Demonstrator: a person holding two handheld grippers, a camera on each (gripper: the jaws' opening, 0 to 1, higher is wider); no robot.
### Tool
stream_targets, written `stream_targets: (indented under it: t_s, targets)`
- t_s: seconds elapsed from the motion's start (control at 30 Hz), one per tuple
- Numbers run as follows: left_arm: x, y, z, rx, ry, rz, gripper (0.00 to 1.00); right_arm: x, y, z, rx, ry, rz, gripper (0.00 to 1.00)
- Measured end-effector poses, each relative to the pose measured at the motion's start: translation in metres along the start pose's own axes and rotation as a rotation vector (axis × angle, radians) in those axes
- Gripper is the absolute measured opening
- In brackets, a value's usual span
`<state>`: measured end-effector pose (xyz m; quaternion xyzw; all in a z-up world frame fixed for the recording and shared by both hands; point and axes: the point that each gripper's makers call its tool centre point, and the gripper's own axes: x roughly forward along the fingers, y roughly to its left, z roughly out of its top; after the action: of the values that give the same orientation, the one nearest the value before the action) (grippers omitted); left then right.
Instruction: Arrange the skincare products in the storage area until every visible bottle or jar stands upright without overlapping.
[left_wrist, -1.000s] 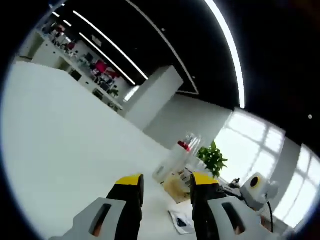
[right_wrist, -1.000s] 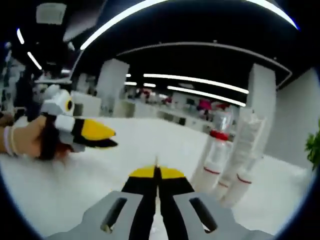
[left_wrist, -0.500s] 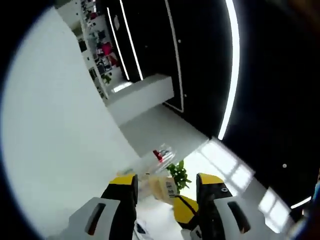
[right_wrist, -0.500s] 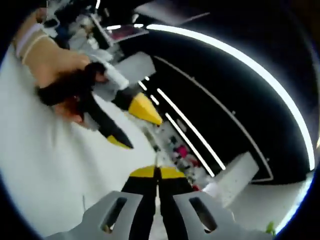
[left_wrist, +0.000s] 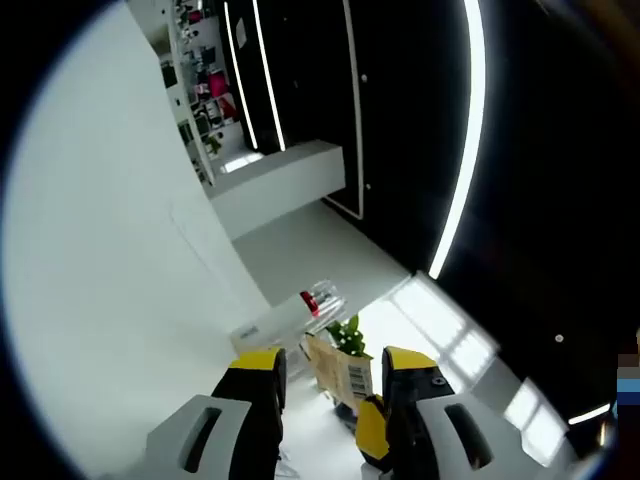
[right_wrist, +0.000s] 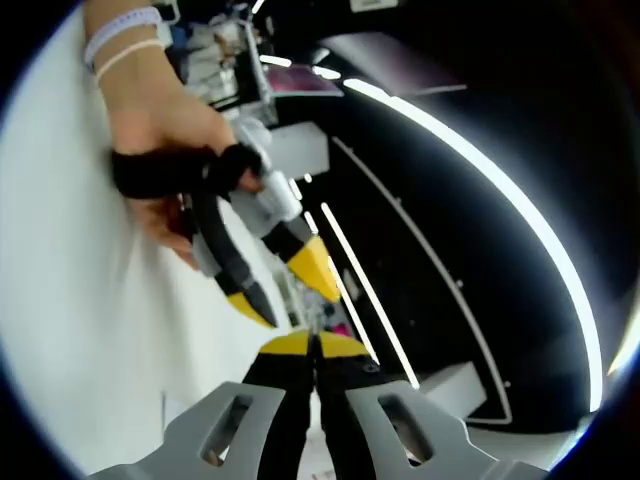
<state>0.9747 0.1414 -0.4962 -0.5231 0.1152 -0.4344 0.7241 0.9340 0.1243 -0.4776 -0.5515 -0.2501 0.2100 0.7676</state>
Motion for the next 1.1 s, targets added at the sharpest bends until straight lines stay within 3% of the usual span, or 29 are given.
stream_targets:
  t_s: [0.2,0.33,0.63,0.77,0.9,0.97,1.1]
  targets:
    - [0.001,-0.006,-0.003,-0.004,0.028,-0.033,0.19,0.0,0.0,0.001,-0.021,0.004,0.004,0.0]
    - [-0.001,-0.012,-0.004,0.036,0.041,-0.043,0.11,0.0,0.001,0.001,-0.02,0.008,0.012,0.0]
    - [-0.003,-0.019,-0.007,0.105,0.071,-0.056,0.01,0.003,-0.002,-0.005,-0.021,0.036,0.0,0.01]
    - [-0.004,-0.028,-0.006,0.156,0.065,-0.079,0.0,0.001,-0.011,-0.003,0.088,0.005,-0.026,0.04]
    - [-0.007,-0.039,0.0,0.112,0.02,-0.15,0.0,-0.002,-0.023,-0.003,0.189,-0.021,-0.067,0.09]
    - [-0.01,-0.041,0.006,0.073,-0.007,-0.177,0.0,-0.004,-0.032,-0.004,0.27,-0.044,-0.096,0.13]
    - [-0.018,-0.046,0.023,-0.011,-0.096,-0.239,0.0,-0.006,-0.048,-0.01,0.534,-0.108,-0.127,0.16]
